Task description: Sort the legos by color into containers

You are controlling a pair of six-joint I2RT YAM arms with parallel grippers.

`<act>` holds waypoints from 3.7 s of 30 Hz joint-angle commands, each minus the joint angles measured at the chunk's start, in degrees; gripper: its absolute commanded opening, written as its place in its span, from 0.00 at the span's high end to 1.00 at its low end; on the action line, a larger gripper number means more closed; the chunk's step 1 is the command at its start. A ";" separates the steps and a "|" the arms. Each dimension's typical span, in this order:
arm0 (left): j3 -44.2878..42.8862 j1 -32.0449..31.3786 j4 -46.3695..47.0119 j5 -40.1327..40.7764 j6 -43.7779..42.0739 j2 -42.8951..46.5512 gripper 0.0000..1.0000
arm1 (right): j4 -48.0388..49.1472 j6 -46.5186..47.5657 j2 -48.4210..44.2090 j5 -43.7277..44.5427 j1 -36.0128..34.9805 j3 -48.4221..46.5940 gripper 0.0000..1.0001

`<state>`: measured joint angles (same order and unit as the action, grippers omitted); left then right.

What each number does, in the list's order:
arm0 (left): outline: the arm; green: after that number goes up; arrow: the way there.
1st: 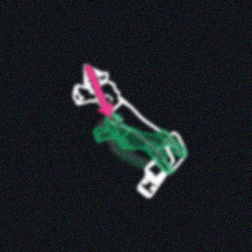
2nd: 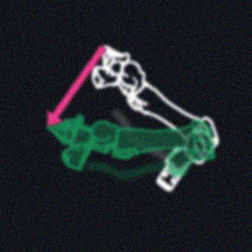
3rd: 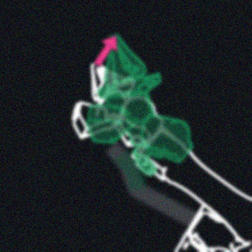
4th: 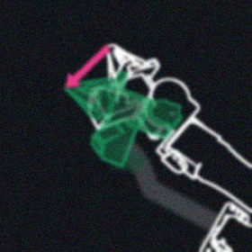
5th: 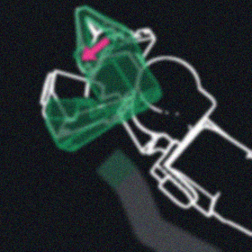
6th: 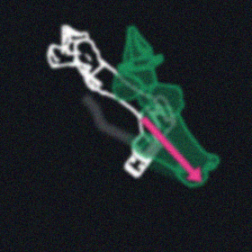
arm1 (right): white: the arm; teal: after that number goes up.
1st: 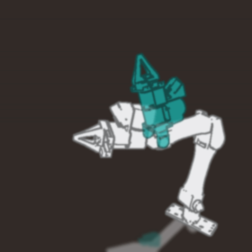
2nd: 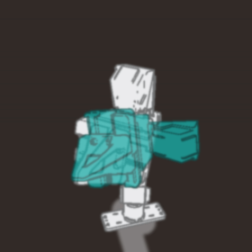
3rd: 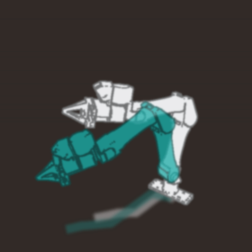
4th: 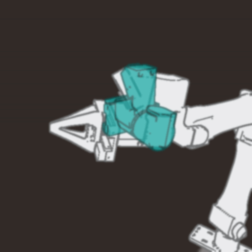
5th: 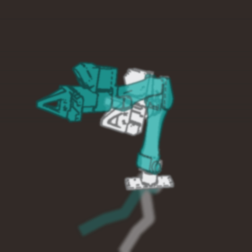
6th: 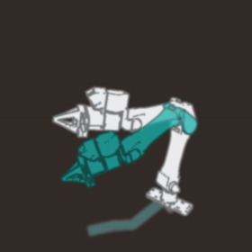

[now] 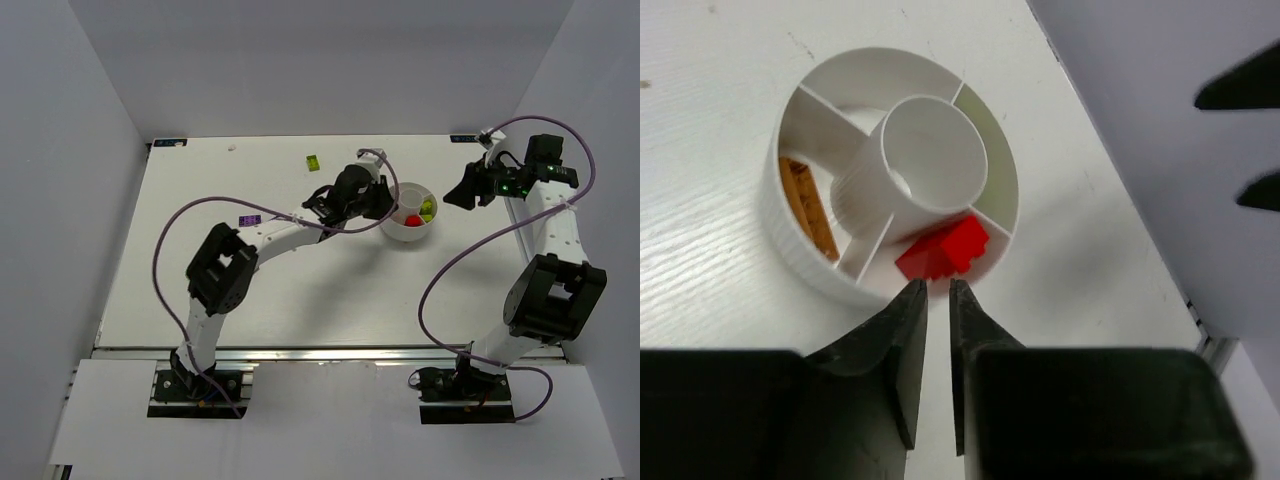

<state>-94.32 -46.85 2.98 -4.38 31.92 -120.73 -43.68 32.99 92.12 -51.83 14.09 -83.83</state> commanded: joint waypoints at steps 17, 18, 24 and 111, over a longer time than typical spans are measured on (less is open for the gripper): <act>40.98 13.45 -14.93 14.59 4.14 41.19 0.33 | -4.58 18.08 -5.36 -2.75 -13.90 2.79 0.75; 40.63 14.23 -15.46 14.14 2.29 40.40 0.31 | -4.31 17.98 -5.63 -2.66 -14.00 3.41 0.70; 29.65 15.82 -25.64 11.24 -13.18 25.93 0.29 | -5.36 20.00 -7.48 -3.36 -17.43 4.82 0.37; 1.87 3.43 39.73 -28.14 -9.07 -8.47 0.93 | 8.70 3.66 -12.40 -6.09 -2.14 6.67 0.89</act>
<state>-90.13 -43.24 40.42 -30.85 23.90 -128.29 -35.83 36.25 80.18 -55.94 11.29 -76.97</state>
